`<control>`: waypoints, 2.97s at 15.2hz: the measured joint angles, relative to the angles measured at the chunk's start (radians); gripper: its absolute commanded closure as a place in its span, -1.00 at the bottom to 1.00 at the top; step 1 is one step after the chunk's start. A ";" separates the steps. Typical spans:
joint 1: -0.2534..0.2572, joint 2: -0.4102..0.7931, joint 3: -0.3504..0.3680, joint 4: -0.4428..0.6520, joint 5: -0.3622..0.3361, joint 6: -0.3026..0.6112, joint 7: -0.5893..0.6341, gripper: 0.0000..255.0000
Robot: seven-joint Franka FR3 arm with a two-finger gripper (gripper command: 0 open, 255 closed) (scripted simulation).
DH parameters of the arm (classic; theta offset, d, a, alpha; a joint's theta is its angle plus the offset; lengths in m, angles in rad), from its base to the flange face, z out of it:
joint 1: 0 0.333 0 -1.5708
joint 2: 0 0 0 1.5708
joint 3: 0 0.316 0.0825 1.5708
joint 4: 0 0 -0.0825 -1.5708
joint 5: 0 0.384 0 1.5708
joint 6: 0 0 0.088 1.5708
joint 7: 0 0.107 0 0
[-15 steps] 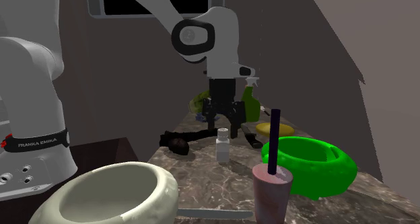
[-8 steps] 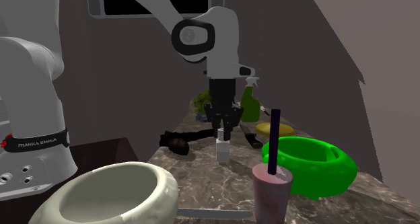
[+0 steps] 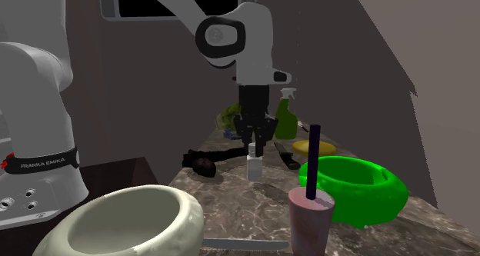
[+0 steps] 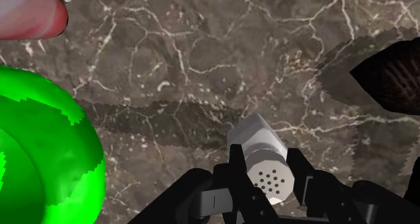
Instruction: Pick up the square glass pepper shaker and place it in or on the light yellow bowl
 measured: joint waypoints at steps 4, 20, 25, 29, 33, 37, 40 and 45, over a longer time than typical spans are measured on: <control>0.004 -0.039 -0.004 0.017 -0.022 -0.053 0.016 1.00; 0.011 -0.169 -0.003 0.107 -0.084 -0.263 0.057 1.00; 0.011 -0.201 0.000 0.143 -0.096 -0.329 0.064 1.00; 0.011 -0.220 0.002 0.175 -0.103 -0.380 0.066 1.00; -0.006 -0.277 -0.012 0.146 -0.128 -0.402 0.047 1.00; -0.049 -0.368 -0.048 0.091 -0.175 -0.427 -0.006 1.00; -0.084 -0.429 -0.079 0.040 -0.211 -0.429 -0.050 1.00; -0.147 -0.518 -0.135 0.002 -0.271 -0.463 -0.138 1.00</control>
